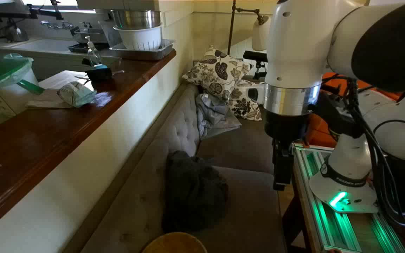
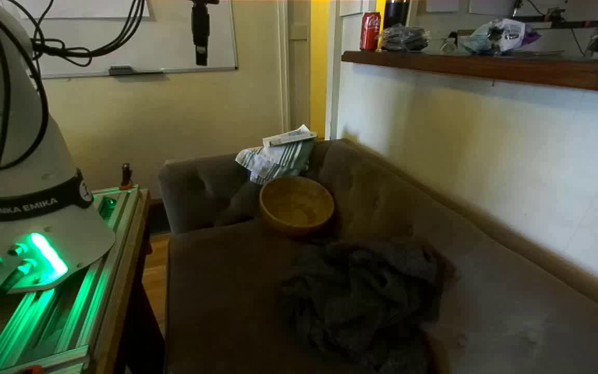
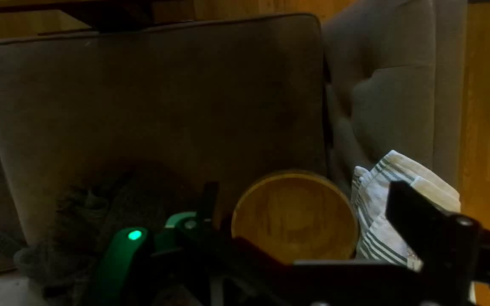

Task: Put a part of the jersey in the bowl

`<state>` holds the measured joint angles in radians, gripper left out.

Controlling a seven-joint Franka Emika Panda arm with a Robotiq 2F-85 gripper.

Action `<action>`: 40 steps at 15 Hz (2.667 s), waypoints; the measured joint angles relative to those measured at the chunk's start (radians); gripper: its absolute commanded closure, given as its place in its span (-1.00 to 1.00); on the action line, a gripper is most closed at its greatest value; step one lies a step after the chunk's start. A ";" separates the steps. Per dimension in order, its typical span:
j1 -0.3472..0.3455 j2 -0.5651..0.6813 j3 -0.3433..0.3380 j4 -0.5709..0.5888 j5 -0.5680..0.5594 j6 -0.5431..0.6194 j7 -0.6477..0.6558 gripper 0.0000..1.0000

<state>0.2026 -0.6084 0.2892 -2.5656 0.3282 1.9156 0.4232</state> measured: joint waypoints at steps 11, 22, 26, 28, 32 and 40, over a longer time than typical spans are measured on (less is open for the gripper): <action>-0.005 0.074 0.003 0.031 -0.024 0.193 -0.061 -1.00; -0.055 0.644 -0.071 0.417 -0.425 0.111 -0.219 -1.00; -0.057 0.787 -0.120 0.526 -0.427 0.061 -0.259 -1.00; -0.056 0.825 -0.121 0.557 -0.397 0.062 -0.275 -1.00; -0.050 0.828 -0.120 0.561 -0.382 0.086 -0.252 -1.00; -0.056 0.951 -0.185 0.552 -0.232 0.349 -0.038 -1.00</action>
<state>0.1464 0.3423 0.1044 -2.0138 0.0965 2.2649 0.3856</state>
